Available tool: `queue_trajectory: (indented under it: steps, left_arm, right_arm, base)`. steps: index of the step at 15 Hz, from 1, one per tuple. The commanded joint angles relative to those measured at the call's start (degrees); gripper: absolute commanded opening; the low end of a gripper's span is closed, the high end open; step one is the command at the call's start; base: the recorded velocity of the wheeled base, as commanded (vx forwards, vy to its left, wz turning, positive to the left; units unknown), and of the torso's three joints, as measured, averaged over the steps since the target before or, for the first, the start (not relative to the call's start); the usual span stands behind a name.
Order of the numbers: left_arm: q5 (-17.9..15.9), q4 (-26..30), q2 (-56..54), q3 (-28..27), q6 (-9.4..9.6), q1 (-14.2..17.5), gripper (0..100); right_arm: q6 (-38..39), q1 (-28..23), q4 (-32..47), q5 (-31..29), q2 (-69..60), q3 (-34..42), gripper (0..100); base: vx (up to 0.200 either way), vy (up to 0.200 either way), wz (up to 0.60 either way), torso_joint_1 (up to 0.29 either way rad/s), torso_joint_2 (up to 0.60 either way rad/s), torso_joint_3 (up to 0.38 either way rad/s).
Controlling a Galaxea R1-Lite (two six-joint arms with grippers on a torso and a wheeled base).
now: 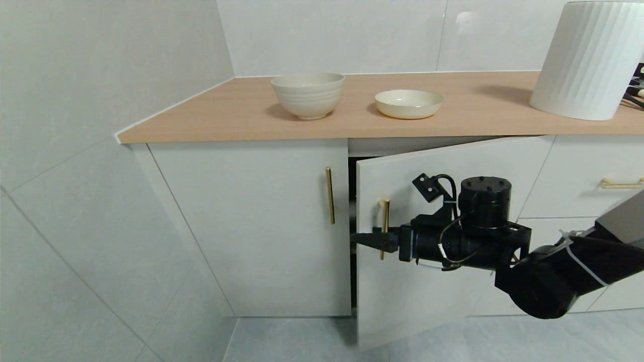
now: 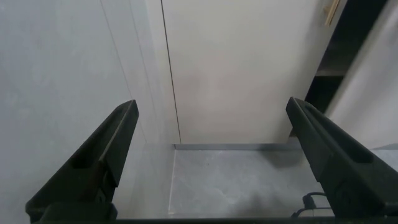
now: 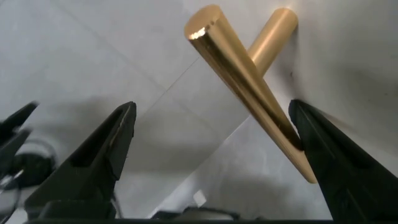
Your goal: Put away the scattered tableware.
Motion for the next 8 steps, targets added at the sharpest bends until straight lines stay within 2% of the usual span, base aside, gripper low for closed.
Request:
queue_trajectory:
  steps: [1, 3, 5, 8]
  left_arm:
    - [0.02, -0.01, 0.0, 0.0, -0.05, 0.0, 100]
    - [0.02, -0.01, 0.0, 0.0, -0.05, 0.0, 100]
    - [0.02, -0.01, 0.0, 0.0, 0.04, 0.0, 100]
    - [0.02, -0.01, 0.0, 0.0, -0.22, 0.0, 100]
  right_arm:
    - [0.16, 1.22, -2.55, 1.74, -5.09, 5.62, 100]
    - [0.16, 1.31, -3.43, 2.62, -6.23, 8.26, 100]
    - [0.25, 1.22, -7.83, 3.59, -8.87, 15.9, 100]
    - [0.42, 1.22, -11.52, 3.59, -9.13, 18.19, 100]
  base:
    - [0.0, 0.0, 0.0, 0.0, 0.0, 0.0]
    - [0.0, 0.0, 0.0, 0.0, 0.0, 0.0]
    - [0.0, 0.0, 0.0, 0.0, 0.0, 0.0]
    - [0.0, 0.0, 0.0, 0.0, 0.0, 0.0]
